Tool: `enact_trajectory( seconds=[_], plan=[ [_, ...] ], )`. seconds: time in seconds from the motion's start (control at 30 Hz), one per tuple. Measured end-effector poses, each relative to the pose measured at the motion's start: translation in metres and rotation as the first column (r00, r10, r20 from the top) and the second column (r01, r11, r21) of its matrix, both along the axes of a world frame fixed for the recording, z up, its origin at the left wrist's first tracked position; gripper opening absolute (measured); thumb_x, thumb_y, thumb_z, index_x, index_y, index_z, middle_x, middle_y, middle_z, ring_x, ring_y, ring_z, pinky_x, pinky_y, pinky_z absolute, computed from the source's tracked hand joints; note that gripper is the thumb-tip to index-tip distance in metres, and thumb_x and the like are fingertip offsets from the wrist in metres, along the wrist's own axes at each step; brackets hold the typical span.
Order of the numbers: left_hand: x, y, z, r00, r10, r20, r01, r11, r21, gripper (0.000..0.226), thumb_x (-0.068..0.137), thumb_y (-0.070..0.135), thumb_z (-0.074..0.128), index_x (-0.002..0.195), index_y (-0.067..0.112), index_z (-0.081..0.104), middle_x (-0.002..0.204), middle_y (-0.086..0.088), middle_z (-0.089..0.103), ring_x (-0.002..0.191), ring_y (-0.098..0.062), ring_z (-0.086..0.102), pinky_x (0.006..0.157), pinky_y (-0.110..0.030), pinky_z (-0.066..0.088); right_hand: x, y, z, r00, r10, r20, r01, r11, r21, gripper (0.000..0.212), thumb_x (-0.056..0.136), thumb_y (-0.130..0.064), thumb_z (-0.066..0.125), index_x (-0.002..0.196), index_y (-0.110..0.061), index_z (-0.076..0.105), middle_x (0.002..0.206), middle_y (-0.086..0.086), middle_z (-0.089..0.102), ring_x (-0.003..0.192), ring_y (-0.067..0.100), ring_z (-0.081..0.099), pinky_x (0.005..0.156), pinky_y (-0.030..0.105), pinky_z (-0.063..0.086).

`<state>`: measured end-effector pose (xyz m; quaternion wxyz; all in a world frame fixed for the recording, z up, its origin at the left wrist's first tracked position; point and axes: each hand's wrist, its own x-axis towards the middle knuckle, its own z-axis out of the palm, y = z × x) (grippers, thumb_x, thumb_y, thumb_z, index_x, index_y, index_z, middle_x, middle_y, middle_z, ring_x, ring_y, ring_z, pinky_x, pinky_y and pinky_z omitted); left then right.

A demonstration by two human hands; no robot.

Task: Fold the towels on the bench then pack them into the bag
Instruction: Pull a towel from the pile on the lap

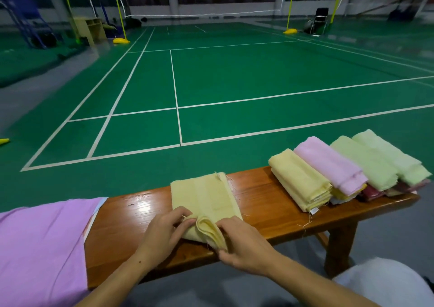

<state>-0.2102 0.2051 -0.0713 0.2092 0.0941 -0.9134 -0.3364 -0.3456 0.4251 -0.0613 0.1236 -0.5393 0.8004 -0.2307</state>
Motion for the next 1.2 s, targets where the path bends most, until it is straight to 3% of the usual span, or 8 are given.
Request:
enact_trajectory(
  seconds=[0.23, 0.33, 0.5, 0.7, 0.87, 1.0, 1.1, 1.2],
  plan=[
    [-0.003, -0.004, 0.0, 0.997, 0.021, 0.071, -0.038, 0.968, 0.246, 0.038, 0.098, 0.061, 0.056, 0.09, 0.025, 0.065, 0.063, -0.008, 0.061, 0.056, -0.01, 0.051, 0.056, -0.029, 0.038, -0.017, 0.005, 0.001, 0.964, -0.127, 0.234, 0.162, 0.977, -0.14, 0.019, 0.092, -0.046, 0.059, 0.101, -0.031, 0.065, 0.094, -0.014, 0.065, 0.088, 0.01, 0.06, 0.075, 0.036, 0.055],
    [-0.003, 0.003, 0.008, 0.995, -0.015, 0.101, -0.022, 0.935, 0.354, 0.045, 0.095, 0.065, 0.058, 0.099, 0.021, 0.067, 0.068, -0.008, 0.065, 0.063, -0.008, 0.054, 0.06, -0.029, 0.041, -0.018, 0.004, 0.006, 0.916, -0.1, 0.389, 0.185, 0.965, -0.185, 0.011, 0.097, -0.033, 0.059, 0.103, -0.026, 0.066, 0.095, -0.011, 0.068, 0.09, 0.011, 0.063, 0.076, 0.033, 0.055],
    [-0.003, 0.01, 0.016, 0.979, -0.114, 0.166, 0.015, 0.863, 0.505, 0.036, 0.08, 0.026, 0.09, 0.111, 0.018, 0.072, 0.102, -0.002, 0.08, 0.096, -0.02, 0.075, 0.083, -0.036, 0.06, -0.027, 0.001, 0.01, 0.823, -0.145, 0.549, 0.259, 0.956, -0.136, 0.014, 0.096, -0.023, 0.064, 0.107, -0.021, 0.072, 0.101, -0.008, 0.074, 0.092, 0.005, 0.068, 0.083, 0.033, 0.056],
    [0.005, 0.016, 0.027, 0.99, -0.108, 0.093, 0.032, 0.801, 0.597, 0.022, 0.099, 0.031, 0.071, 0.1, 0.011, 0.063, 0.087, -0.014, 0.077, 0.073, -0.021, 0.064, 0.064, -0.033, 0.044, -0.032, 0.014, 0.029, 0.675, 0.009, 0.738, 0.051, 0.997, -0.059, 0.025, 0.088, -0.024, 0.083, 0.11, -0.014, 0.076, 0.097, -0.003, 0.076, 0.086, 0.007, 0.066, 0.073, 0.024, 0.052],
    [0.017, 0.02, 0.03, 0.985, -0.14, 0.097, 0.056, 0.803, 0.594, 0.026, 0.102, 0.034, 0.066, 0.1, 0.009, 0.059, 0.063, -0.004, 0.057, 0.055, -0.016, 0.042, 0.05, -0.027, 0.026, -0.037, 0.023, 0.038, 0.788, 0.086, 0.61, -0.123, 0.992, 0.02, 0.019, 0.078, -0.017, 0.074, 0.092, -0.006, 0.068, 0.081, -0.005, 0.06, 0.075, 0.01, 0.054, 0.067, 0.034, 0.041],
    [0.02, 0.017, 0.037, 0.997, -0.063, 0.053, 0.01, 0.733, 0.68, 0.034, 0.1, 0.037, 0.068, 0.102, 0.005, 0.059, 0.075, -0.025, 0.066, 0.065, -0.022, 0.056, 0.06, -0.031, 0.038, -0.054, 0.026, 0.043, 0.711, 0.031, 0.702, 0.029, 0.997, -0.073, 0.013, 0.083, -0.008, 0.069, 0.094, -0.014, 0.073, 0.088, -0.006, 0.065, 0.084, 0.009, 0.06, 0.075, 0.032, 0.047],
    [0.012, 0.017, 0.041, 0.998, 0.04, 0.038, -0.055, 0.717, 0.695, 0.014, 0.104, 0.015, 0.061, 0.099, 0.002, 0.057, 0.077, -0.015, 0.074, 0.066, -0.02, 0.068, 0.054, -0.024, 0.048, -0.061, 0.013, 0.038, 0.624, -0.025, 0.781, 0.258, 0.95, -0.176, 0.016, 0.093, -0.005, 0.069, 0.103, -0.015, 0.073, 0.099, -0.002, 0.074, 0.092, 0.014, 0.07, 0.076, 0.033, 0.056],
    [0.0, 0.013, 0.041, 0.987, 0.157, 0.028, -0.132, 0.707, 0.694, 0.014, 0.102, 0.014, 0.063, 0.102, 0.003, 0.054, 0.085, -0.017, 0.078, 0.073, -0.031, 0.074, 0.055, -0.027, 0.053, -0.065, -0.008, 0.028, 0.624, -0.117, 0.773, 0.434, 0.874, -0.218, 0.02, 0.097, -0.014, 0.072, 0.116, -0.017, 0.071, 0.112, 0.0, 0.077, 0.106, 0.017, 0.073, 0.086, 0.04, 0.063]
  ],
)
